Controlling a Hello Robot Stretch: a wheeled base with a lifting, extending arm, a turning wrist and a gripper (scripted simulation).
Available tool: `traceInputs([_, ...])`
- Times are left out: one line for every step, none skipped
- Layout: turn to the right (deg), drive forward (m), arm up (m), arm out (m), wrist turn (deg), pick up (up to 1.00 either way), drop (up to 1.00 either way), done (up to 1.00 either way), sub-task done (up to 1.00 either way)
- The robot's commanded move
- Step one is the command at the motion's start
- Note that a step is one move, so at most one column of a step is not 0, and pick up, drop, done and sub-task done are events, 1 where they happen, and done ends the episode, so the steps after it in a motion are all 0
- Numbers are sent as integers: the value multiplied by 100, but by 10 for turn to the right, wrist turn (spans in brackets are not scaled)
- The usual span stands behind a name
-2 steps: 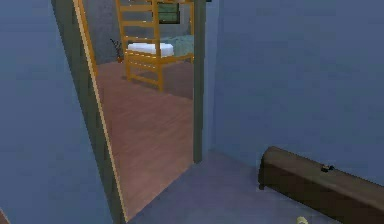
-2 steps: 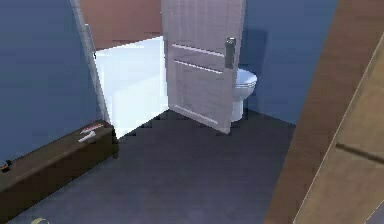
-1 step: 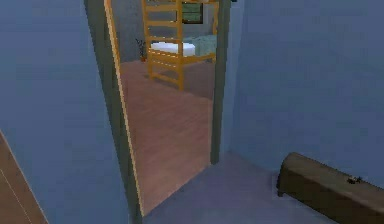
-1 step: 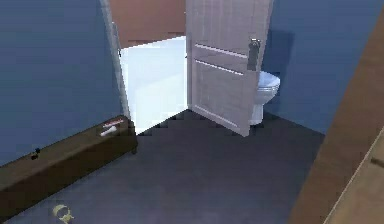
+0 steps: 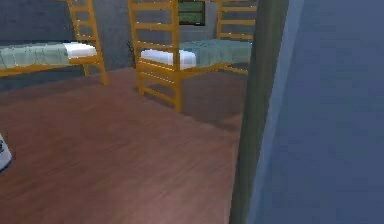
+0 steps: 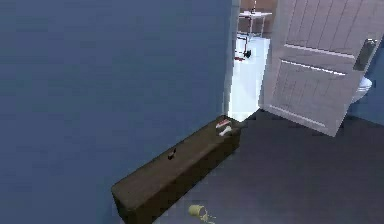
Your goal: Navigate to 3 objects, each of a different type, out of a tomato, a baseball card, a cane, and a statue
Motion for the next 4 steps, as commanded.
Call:
traceInputs([-30, 0, 0, 0, 0, 0, 0, 0, 0])
traceInputs([0, 15, 0, 0, 0, 0, 0, 0, 0])
traceInputs([-150, 0, 0, 0, 0, 0, 0, 0, 0])
traceInputs([0, 60, 0, 0, 0, 0, 0, 0, 0])
